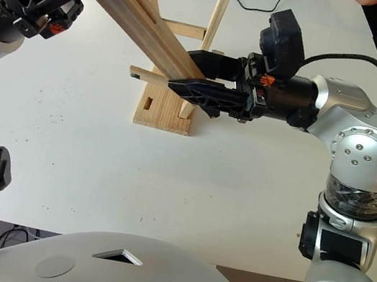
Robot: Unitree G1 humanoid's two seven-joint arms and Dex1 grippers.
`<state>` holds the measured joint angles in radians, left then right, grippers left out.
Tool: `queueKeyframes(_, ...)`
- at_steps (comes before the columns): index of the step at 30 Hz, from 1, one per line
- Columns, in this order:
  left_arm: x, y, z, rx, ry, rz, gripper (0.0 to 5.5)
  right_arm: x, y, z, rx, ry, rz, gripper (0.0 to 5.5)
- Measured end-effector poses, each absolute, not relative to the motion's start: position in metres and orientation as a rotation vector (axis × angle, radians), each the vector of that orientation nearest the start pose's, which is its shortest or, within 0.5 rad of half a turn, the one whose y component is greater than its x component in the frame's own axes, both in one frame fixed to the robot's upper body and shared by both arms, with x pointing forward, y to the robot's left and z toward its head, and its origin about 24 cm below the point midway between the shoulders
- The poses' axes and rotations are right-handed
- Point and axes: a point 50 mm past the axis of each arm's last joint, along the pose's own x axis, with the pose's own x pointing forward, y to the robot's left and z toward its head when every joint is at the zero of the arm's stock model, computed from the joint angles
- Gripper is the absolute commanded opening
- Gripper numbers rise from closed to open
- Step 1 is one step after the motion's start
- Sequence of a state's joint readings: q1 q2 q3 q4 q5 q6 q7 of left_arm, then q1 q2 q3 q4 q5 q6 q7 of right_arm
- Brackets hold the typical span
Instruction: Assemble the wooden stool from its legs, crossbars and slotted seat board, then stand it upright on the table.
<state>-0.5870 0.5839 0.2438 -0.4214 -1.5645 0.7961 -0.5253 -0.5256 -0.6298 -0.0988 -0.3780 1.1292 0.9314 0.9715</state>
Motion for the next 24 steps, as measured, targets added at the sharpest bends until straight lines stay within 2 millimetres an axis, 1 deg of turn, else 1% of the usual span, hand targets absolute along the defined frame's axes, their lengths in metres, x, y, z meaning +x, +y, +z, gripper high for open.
queueKeyframes(17,0.2305,0.1454,0.2765,-0.453,-0.286,-1.435,2.59,0.2421,-0.1418,0.2228,0.186,0.022,1.586,2.06)
queueKeyframes(21,0.2306,0.1451,0.2755,-0.448,-0.283,-1.439,2.04,0.2436,-0.1434,0.2253,0.172,0.022,1.601,2.06)
queueKeyframes(24,0.2307,0.1454,0.2751,-0.446,-0.285,-1.437,2.04,0.2442,-0.1439,0.2262,0.172,0.022,1.606,2.06)
